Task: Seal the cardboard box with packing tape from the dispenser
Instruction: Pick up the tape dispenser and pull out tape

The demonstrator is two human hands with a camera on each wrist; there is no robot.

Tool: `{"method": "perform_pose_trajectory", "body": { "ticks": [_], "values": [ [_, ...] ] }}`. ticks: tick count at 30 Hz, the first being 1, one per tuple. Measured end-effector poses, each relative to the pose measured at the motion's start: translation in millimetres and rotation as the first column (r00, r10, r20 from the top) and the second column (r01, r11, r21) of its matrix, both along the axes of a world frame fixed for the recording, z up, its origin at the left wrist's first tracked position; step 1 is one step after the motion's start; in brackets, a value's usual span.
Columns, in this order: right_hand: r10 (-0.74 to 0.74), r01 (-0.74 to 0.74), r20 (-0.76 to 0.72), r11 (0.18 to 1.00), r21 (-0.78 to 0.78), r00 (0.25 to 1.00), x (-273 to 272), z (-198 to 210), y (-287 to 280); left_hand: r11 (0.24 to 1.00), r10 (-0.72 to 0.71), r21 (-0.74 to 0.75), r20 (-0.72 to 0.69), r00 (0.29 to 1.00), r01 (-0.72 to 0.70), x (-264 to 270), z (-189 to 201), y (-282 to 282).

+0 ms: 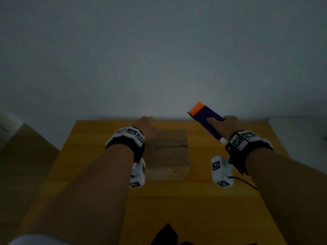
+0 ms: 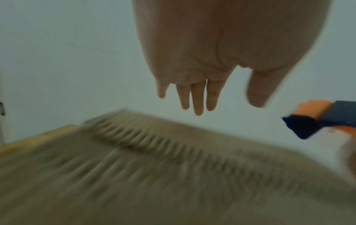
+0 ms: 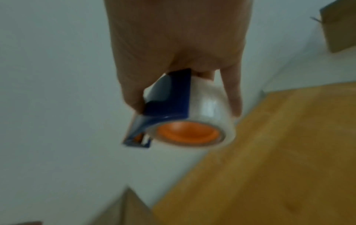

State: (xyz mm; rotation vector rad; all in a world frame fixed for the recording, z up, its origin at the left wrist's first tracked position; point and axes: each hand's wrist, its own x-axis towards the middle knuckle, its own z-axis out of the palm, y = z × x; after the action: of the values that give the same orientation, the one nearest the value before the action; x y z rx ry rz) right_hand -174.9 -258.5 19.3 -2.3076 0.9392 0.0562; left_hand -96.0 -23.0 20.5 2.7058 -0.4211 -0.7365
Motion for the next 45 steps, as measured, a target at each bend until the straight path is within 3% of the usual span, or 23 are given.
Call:
{"method": "perform_pose_trajectory", "body": {
  "ticks": [4, 7, 10, 13, 24, 29, 33, 41, 45],
  "values": [
    [0.140, -0.154, 0.122, 0.981, 0.117, 0.983, 10, 38, 8, 0.949, 0.140, -0.280, -0.049, 0.989, -0.148, 13, 29, -13],
    [0.198, -0.231, 0.157, 0.946, 0.228, 0.968, 16, 55, 25, 0.705, 0.264, -0.569, -0.342, 0.902, -0.423, 18, 45, -12],
    [0.201, -0.240, 0.152, 0.921, 0.308, 0.968, 23, 63, 39, 0.452, 0.208, -0.644, -0.597, 0.775, -0.617, 18, 52, 1],
    [0.218, -0.256, 0.147, 0.906, 0.337, 0.965, 27, 65, 49, 0.343, 0.164, -0.658, -0.661, 0.732, -0.670, 20, 56, 15],
    [0.263, -0.300, 0.151, 0.887, 0.350, 0.953, 43, 71, 76, 0.301, 0.190, -0.660, -0.665, 0.722, -0.688, 24, 54, 35],
    [0.276, -0.306, 0.137, 0.891, 0.334, 0.951, 45, 71, 79, 0.377, 0.204, -0.651, -0.635, 0.745, -0.659, 29, 50, 47],
    [0.303, -0.327, 0.123, 0.885, 0.331, 0.945, 46, 69, 82, 0.322, 0.264, -0.657, -0.630, 0.730, -0.682, 29, 45, 48],
    [0.347, -0.370, 0.129, 0.868, 0.331, 0.929, 49, 62, 91, 0.278, 0.253, -0.677, -0.633, 0.732, -0.682, 28, 38, 53],
    [0.347, -0.352, 0.084, 0.857, 0.376, 0.934, 50, 58, 92, 0.302, 0.230, -0.697, -0.609, 0.759, -0.650, 29, 32, 56]
  ]
}}
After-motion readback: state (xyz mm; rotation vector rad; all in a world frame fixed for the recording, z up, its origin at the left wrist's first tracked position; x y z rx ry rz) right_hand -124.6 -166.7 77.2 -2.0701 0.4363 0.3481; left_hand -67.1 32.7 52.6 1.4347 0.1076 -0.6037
